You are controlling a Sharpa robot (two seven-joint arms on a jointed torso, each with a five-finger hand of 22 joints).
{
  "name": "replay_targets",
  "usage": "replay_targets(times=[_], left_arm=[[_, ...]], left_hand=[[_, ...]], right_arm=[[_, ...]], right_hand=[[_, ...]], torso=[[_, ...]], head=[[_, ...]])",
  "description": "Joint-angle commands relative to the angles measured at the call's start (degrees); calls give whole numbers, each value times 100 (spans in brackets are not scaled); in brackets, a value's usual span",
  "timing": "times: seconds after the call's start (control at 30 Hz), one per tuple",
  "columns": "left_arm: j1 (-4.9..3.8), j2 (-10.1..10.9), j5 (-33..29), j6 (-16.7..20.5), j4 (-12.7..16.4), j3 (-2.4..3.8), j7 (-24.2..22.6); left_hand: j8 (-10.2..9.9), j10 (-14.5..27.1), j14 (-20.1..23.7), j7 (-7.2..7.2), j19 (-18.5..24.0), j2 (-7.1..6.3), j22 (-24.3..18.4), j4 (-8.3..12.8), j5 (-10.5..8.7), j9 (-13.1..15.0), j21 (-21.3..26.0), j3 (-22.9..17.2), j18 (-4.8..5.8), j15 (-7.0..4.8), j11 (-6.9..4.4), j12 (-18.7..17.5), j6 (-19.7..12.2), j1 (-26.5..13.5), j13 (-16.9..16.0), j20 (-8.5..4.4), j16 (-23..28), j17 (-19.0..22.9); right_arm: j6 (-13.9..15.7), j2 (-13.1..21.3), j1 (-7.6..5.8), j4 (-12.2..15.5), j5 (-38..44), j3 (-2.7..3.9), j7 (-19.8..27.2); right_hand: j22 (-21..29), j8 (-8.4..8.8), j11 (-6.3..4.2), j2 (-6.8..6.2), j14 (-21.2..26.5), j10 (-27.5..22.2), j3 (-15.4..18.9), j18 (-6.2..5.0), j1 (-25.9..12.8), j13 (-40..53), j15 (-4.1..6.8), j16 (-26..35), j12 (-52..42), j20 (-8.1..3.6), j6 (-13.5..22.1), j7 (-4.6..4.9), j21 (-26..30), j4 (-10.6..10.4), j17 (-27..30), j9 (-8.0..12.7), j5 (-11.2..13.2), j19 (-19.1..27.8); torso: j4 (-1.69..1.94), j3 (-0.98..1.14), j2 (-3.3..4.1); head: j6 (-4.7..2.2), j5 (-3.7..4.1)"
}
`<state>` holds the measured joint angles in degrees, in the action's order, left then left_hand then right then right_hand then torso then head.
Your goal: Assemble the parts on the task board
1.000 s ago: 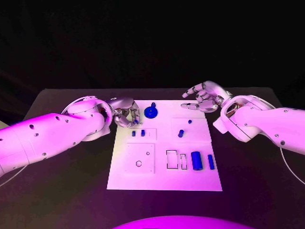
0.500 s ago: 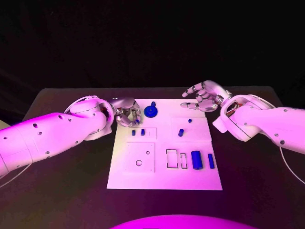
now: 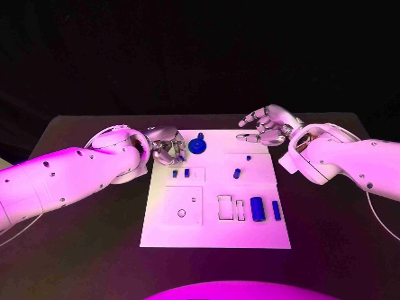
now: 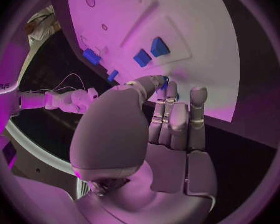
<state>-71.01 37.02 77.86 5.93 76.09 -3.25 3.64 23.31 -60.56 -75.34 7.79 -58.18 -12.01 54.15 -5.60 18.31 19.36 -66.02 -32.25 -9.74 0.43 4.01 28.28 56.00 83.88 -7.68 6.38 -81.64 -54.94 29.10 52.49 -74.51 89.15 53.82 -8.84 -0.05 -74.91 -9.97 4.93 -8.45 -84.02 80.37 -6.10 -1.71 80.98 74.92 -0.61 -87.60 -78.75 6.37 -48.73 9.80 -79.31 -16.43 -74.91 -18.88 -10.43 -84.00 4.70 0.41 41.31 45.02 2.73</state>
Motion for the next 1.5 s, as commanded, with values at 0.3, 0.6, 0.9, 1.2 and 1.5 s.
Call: replay_targets(times=[0.3,0.6,0.9,1.2,1.5], left_arm=[[-1,-23,-41,-2,-5,5,-12],[-1,-53,-35,-35,-50,4,-9],[18,-138,-29,-111,-139,-1,-10],[44,-181,-30,-130,-168,-3,-21],[48,-191,-31,-230,-176,-4,-6]], left_hand=[[7,-52,-45,1,-35,9,1,42,-17,43,-23,-14,60,-6,6,-25,62,-20,-5,-4,-14,24],[4,-60,-53,1,-41,10,6,51,-18,47,-26,-14,61,-7,5,-30,67,-18,-8,-5,-18,7],[-1,-61,-41,1,-26,8,-12,57,-19,49,-13,-14,56,-7,6,-36,65,-19,-9,-6,-11,37],[-9,-60,-39,3,-24,7,-15,61,-23,52,-11,-11,56,-5,8,-46,60,-24,-10,-6,-10,36],[-12,-71,-51,2,-36,8,-1,68,-28,56,-20,-9,61,-6,6,-46,64,-25,-15,-6,-18,6]], right_arm=[[-20,-1,3,6,57,0,70],[-20,-1,3,6,58,0,70],[-22,-3,3,8,58,0,75],[-20,-2,4,9,58,0,79],[-19,-2,4,8,58,0,80]], right_hand=[[-903,-35,-18,52,-441,-4,-27,-82,25,293,19,24,-13,-3,20,-12,16,-3,-855,5,7,-100],[-903,-35,-18,52,-441,-4,-27,-82,25,293,19,24,-13,-3,20,-12,16,-3,-855,5,7,-100],[-903,-35,-18,52,-441,-4,-27,-82,25,293,19,24,-13,-3,20,-12,16,-3,-855,5,7,-100],[-903,-35,-18,52,-441,-4,-27,-82,25,293,19,24,-13,-3,20,-12,16,-3,-855,5,7,-100],[-903,-35,-18,52,-441,-4,-27,-82,25,293,19,24,-13,-3,20,-12,16,-3,-855,5,7,-100]], torso=[[3,-5,-1],[6,-3,1],[-1,-6,4],[2,-3,4],[5,-2,-3]], head=[[-13,2],[-10,9],[-7,15],[5,23],[13,23]])
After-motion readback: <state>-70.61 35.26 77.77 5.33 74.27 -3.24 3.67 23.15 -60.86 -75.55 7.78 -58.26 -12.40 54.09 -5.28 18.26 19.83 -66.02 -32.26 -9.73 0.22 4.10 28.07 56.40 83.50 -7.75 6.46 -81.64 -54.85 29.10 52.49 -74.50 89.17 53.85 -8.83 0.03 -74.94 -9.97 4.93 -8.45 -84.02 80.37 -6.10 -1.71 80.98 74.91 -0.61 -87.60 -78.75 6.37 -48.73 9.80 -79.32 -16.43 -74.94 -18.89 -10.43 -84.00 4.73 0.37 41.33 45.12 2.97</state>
